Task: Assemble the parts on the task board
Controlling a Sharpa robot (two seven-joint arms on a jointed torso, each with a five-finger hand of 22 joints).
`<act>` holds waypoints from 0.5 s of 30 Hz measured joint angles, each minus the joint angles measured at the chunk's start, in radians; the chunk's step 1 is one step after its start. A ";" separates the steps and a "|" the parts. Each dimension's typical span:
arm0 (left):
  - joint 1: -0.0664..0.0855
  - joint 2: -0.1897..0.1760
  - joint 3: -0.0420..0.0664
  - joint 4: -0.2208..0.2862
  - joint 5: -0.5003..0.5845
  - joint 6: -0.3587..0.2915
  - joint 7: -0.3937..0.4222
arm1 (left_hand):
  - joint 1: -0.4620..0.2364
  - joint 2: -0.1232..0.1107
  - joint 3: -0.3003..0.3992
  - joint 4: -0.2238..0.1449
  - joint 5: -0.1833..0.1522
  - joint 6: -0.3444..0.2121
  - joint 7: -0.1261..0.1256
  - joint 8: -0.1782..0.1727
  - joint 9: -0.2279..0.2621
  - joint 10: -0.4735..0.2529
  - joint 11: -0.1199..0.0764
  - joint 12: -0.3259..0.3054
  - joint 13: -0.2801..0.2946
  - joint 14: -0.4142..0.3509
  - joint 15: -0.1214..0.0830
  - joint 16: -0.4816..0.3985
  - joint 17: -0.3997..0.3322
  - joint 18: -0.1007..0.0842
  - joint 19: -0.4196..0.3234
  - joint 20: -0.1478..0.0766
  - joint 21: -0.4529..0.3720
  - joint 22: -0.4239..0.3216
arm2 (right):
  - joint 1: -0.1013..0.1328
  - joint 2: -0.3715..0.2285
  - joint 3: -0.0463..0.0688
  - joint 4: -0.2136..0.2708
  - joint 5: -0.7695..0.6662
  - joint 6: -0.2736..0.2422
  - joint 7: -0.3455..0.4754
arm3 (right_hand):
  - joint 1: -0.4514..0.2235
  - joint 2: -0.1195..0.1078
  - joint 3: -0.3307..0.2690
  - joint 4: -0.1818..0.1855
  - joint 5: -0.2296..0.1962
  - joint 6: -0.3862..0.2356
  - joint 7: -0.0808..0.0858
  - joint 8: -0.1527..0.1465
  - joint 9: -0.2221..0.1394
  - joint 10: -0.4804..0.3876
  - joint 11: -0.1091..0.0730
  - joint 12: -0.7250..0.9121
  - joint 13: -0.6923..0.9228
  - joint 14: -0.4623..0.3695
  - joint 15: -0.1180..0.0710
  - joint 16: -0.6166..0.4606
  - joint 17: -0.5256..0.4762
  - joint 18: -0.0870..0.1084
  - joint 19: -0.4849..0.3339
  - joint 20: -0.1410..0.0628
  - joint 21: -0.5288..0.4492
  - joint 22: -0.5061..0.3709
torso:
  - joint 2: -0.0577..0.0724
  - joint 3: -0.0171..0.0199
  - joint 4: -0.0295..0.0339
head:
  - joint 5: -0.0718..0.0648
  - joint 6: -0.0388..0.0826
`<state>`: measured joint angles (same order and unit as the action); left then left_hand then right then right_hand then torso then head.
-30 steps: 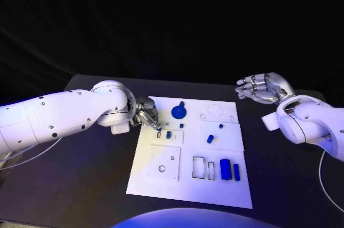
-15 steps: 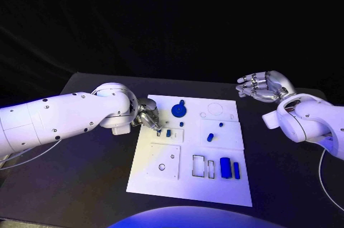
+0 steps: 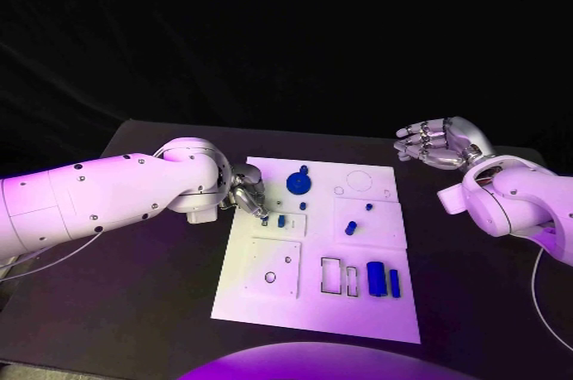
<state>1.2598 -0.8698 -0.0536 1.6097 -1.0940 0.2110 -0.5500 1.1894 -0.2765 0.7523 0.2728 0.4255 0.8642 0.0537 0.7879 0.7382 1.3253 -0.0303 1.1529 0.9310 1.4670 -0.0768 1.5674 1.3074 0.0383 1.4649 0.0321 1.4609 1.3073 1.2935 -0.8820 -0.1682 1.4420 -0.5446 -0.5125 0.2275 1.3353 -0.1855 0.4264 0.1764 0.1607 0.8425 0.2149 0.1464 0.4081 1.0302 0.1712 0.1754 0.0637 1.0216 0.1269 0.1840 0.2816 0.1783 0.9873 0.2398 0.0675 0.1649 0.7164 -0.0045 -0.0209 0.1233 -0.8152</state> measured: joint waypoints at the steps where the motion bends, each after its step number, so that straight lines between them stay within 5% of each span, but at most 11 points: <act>1: 0.000 0.001 -0.001 -0.001 -0.001 0.002 -0.001 | 0.000 0.000 0.000 0.000 0.000 0.000 0.000 0.004 0.000 0.000 0.000 0.000 0.001 0.000 0.000 0.000 0.000 0.000 0.000 0.000 0.000 0.000 | 0.000 0.000 0.000 0.000 0.000 0.000 0.000 | 0.000 0.000 0.000 0.000 0.000 0.000 0.000 0.000 0.000 0.000 0.000 0.000 0.000 0.000 0.000 0.000 0.000 0.000 0.000 0.000 0.000 0.000 | 0.000 -0.0001 0.0001 | 0.000 0.000; 15: -0.005 0.010 -0.005 -0.010 -0.012 0.014 -0.010 | -0.012 -0.012 0.027 -0.027 0.000 0.002 0.002 0.006 0.000 0.000 0.000 0.000 0.001 0.000 0.000 0.000 0.000 0.000 0.000 0.000 0.000 0.000 | 0.000 -0.001 0.000 0.001 0.004 0.000 0.001 | 0.000 0.000 -0.002 -0.002 0.000 0.000 0.000 0.000 -0.001 0.000 0.000 -0.005 0.000 -0.002 0.002 0.000 -0.002 0.000 0.000 0.000 0.000 -0.003 | 0.000 -0.0004 0.0006 | -0.001 -0.003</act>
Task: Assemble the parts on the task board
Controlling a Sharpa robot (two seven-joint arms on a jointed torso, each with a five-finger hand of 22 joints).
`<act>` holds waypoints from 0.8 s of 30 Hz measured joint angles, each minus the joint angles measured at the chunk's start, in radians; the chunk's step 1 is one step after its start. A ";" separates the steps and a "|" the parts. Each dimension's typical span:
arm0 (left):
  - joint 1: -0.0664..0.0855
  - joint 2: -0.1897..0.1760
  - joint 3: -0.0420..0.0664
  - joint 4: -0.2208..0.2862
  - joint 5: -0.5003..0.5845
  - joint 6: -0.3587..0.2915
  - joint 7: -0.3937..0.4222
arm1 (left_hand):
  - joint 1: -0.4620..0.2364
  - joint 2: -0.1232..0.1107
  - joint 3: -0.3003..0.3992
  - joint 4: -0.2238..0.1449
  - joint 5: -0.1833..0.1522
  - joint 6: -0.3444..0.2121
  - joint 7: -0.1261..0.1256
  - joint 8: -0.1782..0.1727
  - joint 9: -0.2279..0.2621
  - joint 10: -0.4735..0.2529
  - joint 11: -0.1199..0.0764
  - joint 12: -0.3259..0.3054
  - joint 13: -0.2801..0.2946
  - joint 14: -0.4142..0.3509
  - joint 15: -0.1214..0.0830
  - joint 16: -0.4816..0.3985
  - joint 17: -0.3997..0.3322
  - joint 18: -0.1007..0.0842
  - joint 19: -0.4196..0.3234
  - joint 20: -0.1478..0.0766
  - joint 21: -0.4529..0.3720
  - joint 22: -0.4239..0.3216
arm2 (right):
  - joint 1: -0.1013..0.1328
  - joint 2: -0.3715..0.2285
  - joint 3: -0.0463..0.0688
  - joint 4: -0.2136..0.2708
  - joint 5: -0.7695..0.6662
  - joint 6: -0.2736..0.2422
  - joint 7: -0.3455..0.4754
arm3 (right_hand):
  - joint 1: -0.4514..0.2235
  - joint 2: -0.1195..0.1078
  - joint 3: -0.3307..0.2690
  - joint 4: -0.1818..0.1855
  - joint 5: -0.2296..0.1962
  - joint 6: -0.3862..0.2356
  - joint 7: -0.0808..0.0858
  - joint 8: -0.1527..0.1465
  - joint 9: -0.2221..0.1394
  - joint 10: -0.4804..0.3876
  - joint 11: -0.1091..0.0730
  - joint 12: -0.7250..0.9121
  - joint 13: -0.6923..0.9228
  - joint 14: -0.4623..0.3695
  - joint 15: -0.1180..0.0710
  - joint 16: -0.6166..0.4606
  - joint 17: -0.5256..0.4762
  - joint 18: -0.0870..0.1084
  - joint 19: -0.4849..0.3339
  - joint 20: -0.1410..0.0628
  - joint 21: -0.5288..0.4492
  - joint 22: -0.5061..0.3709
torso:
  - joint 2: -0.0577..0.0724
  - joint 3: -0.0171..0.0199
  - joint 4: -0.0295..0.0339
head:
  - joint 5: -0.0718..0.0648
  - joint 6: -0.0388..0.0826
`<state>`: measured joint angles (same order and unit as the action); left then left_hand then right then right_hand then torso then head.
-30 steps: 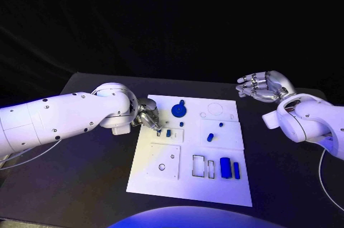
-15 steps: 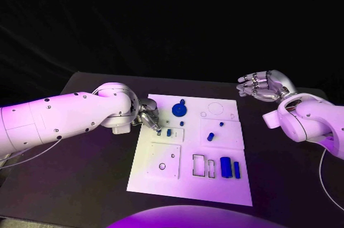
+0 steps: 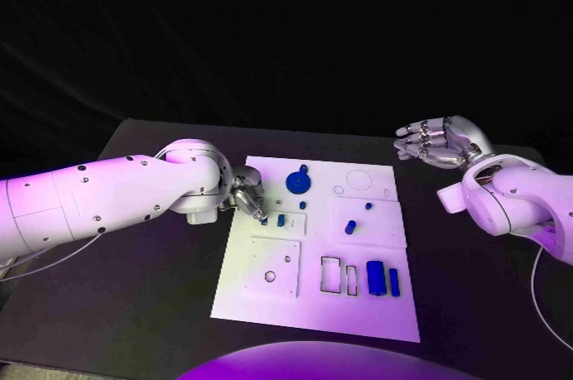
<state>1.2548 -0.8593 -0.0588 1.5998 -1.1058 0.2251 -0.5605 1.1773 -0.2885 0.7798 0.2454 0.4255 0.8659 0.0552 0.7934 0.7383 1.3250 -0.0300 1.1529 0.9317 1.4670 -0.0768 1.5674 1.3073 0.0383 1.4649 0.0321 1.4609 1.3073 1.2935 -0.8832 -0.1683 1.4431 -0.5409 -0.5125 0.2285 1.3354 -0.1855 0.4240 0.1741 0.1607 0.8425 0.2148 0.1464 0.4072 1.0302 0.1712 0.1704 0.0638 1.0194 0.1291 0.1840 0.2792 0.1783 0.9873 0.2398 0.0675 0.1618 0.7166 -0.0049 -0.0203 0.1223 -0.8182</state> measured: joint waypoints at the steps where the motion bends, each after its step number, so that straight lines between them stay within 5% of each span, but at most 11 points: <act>1: 0.000 0.000 0.000 0.000 0.000 0.000 0.000 | 0.000 0.000 0.000 0.000 0.000 0.000 0.000 0.000 0.000 0.000 0.000 0.000 0.000 0.000 0.000 0.000 0.000 0.000 0.000 0.000 0.000 0.000 | 0.000 0.000 0.000 0.000 0.000 0.000 0.000 | 0.000 0.000 0.000 0.000 0.000 0.000 0.000 0.000 0.000 0.000 0.000 0.000 0.000 -0.002 0.001 0.000 0.000 0.000 0.000 0.000 0.000 0.000 | 0.000 0.0001 0.0000 | 0.001 0.000; 24: -0.001 0.006 -0.002 -0.001 -0.003 0.018 -0.007 | -0.002 -0.002 0.000 0.000 -0.001 0.005 -0.002 0.005 0.000 0.007 0.000 0.000 0.004 0.000 0.000 0.000 0.000 0.000 0.000 0.000 0.004 0.000 | 0.000 -0.002 0.000 0.002 0.005 0.000 0.000 | 0.000 0.000 0.000 0.000 0.004 0.000 0.000 -0.004 -0.001 -0.004 0.004 0.000 0.000 -0.001 0.001 -0.004 -0.003 0.000 -0.004 0.004 0.000 -0.003 | 0.000 0.0005 -0.0002 | -0.002 -0.002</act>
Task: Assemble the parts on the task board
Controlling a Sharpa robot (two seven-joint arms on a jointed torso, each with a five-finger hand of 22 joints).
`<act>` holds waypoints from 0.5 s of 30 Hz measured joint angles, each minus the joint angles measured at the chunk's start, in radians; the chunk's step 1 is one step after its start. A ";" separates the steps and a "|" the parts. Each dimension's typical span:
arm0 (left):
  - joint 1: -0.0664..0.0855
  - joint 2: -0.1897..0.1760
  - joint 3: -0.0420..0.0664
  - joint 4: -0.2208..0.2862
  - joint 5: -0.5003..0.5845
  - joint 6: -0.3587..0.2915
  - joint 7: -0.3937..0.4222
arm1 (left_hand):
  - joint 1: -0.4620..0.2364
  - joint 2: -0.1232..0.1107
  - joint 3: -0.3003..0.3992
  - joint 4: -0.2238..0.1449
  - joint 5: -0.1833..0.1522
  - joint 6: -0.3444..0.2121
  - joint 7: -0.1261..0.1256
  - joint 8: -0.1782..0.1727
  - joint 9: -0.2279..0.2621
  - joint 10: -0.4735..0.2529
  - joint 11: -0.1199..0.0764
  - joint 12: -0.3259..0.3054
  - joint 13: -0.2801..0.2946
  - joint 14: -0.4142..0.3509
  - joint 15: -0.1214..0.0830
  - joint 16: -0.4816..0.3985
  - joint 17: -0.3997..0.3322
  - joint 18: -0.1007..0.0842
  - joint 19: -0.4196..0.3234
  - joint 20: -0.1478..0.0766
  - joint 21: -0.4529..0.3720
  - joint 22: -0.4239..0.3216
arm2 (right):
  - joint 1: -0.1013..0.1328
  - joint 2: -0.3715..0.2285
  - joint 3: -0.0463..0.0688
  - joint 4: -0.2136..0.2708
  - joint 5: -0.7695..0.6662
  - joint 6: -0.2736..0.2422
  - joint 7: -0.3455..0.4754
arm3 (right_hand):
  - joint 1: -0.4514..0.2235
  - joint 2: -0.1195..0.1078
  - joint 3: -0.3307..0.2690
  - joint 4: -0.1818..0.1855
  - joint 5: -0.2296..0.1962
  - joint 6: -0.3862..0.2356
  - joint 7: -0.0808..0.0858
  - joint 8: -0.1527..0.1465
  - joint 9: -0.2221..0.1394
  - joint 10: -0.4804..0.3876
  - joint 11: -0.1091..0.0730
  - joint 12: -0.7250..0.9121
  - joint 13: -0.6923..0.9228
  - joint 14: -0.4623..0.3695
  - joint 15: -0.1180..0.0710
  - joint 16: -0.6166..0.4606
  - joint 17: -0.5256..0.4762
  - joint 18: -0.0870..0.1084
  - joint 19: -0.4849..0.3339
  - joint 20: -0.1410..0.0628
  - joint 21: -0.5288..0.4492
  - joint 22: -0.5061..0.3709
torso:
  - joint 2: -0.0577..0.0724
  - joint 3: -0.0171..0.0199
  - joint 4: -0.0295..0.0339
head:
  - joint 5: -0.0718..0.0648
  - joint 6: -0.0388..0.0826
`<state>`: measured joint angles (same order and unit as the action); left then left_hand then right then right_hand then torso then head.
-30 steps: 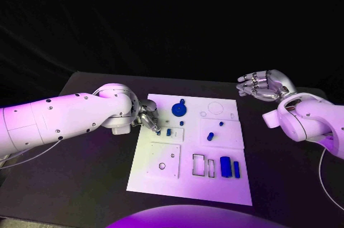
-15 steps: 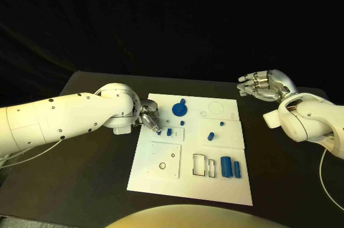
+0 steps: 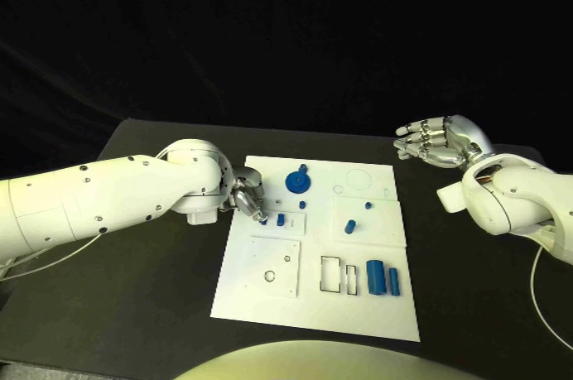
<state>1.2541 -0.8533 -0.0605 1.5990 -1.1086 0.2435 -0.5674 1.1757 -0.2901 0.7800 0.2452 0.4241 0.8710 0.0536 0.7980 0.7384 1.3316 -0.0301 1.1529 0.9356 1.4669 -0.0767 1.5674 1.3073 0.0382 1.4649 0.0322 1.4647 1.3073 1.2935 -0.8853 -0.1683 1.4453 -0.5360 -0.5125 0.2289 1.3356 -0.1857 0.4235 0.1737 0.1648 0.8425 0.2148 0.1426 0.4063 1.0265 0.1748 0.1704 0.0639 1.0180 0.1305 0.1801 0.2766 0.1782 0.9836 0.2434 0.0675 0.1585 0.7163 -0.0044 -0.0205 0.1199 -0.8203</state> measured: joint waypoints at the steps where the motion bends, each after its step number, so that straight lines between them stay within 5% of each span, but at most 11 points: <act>1: 0.000 0.000 0.000 0.000 0.000 0.001 0.000 | 0.000 0.000 0.000 0.000 0.000 0.000 0.000 0.000 0.000 0.000 0.000 0.000 0.000 0.000 0.000 0.000 0.000 0.000 0.000 0.000 0.000 0.000 | 0.000 0.000 0.000 0.000 0.000 0.000 0.000 | 0.000 0.000 0.000 0.000 0.000 0.000 0.000 0.000 0.000 0.000 0.000 0.000 0.000 0.000 0.000 0.000 0.000 0.000 0.000 0.000 0.000 0.000 | 0.000 -0.0001 0.0000 | 0.000 0.000; 15: 0.000 0.002 0.000 -0.002 0.001 0.004 -0.002 | 0.000 0.000 0.000 0.000 0.003 0.000 0.000 0.000 0.000 0.000 0.000 0.000 0.000 0.000 0.000 0.000 0.000 0.000 0.000 0.000 0.000 0.000 | 0.000 0.000 0.000 -0.001 0.001 0.000 0.000 | -0.004 0.004 0.000 0.000 0.000 0.000 0.000 0.000 -0.001 0.000 0.000 -0.004 0.000 0.000 0.000 0.000 -0.002 0.000 0.000 0.000 0.000 -0.003 | 0.000 -0.0006 0.0002 | 0.000 -0.001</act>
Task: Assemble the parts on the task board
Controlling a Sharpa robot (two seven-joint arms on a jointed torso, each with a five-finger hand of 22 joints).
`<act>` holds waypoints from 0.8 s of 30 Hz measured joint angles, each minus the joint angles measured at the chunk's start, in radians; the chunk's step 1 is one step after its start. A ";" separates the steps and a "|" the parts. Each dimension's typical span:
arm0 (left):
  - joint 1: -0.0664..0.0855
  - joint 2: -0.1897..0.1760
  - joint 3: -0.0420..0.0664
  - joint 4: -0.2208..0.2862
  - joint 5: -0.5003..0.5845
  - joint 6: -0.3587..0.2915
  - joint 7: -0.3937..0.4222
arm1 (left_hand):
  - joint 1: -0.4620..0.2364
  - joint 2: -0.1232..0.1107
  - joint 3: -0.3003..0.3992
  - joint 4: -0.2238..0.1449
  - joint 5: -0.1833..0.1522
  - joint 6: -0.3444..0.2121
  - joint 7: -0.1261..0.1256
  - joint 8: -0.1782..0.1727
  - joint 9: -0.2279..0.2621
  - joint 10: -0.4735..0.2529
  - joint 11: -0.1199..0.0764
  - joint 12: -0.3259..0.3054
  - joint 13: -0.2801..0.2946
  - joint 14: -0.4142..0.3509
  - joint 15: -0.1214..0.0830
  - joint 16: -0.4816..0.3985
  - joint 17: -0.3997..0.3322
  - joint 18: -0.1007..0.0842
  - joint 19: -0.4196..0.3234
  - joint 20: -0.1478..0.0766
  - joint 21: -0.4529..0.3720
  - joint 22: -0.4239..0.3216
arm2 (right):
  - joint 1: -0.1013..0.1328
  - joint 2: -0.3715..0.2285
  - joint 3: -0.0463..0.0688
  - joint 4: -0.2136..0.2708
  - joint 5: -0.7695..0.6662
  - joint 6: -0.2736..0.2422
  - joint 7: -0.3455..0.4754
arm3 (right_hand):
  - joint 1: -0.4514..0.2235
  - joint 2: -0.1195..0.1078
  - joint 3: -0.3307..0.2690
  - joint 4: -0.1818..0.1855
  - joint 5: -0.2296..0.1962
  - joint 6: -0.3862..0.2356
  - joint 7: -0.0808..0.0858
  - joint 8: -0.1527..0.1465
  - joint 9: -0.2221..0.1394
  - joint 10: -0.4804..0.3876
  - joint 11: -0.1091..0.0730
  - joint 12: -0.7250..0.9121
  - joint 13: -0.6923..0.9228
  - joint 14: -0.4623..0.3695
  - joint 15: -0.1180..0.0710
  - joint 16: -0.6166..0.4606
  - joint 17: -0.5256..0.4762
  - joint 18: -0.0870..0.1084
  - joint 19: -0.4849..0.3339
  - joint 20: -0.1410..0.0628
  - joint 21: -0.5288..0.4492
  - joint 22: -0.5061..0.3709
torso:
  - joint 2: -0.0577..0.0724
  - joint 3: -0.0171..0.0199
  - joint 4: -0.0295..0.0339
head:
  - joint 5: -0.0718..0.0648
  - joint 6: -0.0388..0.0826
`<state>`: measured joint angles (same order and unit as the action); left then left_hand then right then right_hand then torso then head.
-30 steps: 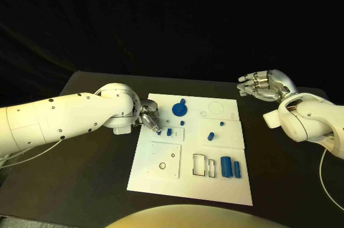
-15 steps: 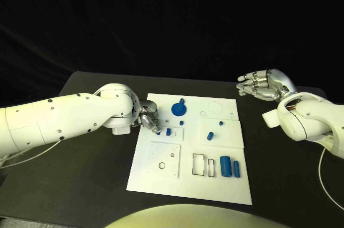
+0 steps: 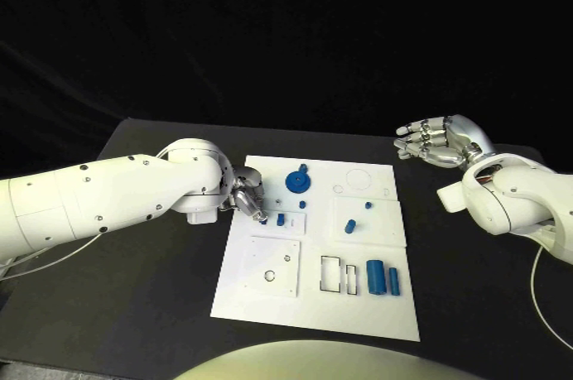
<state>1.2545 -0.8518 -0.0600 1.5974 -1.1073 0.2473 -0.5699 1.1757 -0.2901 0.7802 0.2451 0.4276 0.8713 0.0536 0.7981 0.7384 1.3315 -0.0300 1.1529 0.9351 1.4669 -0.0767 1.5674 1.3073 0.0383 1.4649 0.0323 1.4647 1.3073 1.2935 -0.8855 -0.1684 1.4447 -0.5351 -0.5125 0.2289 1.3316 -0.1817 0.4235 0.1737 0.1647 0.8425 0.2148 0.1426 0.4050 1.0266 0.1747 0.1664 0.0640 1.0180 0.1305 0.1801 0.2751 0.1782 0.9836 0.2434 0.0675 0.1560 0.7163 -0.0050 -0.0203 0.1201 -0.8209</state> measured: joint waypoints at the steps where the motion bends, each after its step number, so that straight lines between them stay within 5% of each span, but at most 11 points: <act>1: 0.000 0.000 0.000 0.000 0.001 0.001 0.000 | -0.003 0.003 0.000 0.000 0.000 0.000 0.000 0.000 0.000 0.000 0.000 0.004 0.001 -0.001 -0.001 0.000 0.000 0.000 0.000 0.000 0.000 0.000 | 0.000 0.000 0.000 0.000 0.000 0.000 0.000 | 0.000 0.000 0.000 0.000 0.000 0.000 0.000 0.000 0.000 0.000 0.000 0.000 0.000 0.000 0.000 -0.004 -0.001 0.000 0.000 0.000 0.000 -0.001 | 0.000 0.0000 0.0000 | 0.000 -0.001; 24: 0.001 0.004 0.001 -0.009 0.018 0.012 -0.009 | -0.067 0.023 0.013 -0.028 -0.010 0.003 -0.003 0.020 0.007 0.040 -0.018 0.026 0.038 0.000 -0.014 0.000 0.000 0.000 0.004 -0.011 0.012 0.001 | 0.000 0.000 0.000 0.000 0.001 0.000 0.000 | -0.004 -0.004 -0.003 -0.003 0.000 0.000 0.000 -0.004 -0.002 -0.004 0.004 -0.004 0.000 0.000 0.000 -0.006 -0.004 0.000 -0.004 0.004 0.000 -0.006 | 0.000 0.0008 -0.0007 | 0.000 -0.005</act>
<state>1.2559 -0.8476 -0.0591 1.5887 -1.0895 0.2598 -0.5788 1.1090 -0.2674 0.7934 0.2174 0.4174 0.8748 0.0502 0.8186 0.7449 1.3710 -0.0481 1.1792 0.9735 1.4668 -0.0911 1.5674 1.3073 0.0382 1.4686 0.0213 1.4771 1.3080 1.2934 -0.8860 -0.1685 1.4446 -0.5341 -0.5129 0.2289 1.3276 -0.1856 0.4208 0.1710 0.1647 0.8425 0.2148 0.1386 0.4029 1.0230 0.1783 0.1628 0.0640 1.0180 0.1304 0.1741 0.2710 0.1781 0.9799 0.2470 0.0675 0.1503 0.7163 -0.0042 -0.0210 0.1205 -0.8257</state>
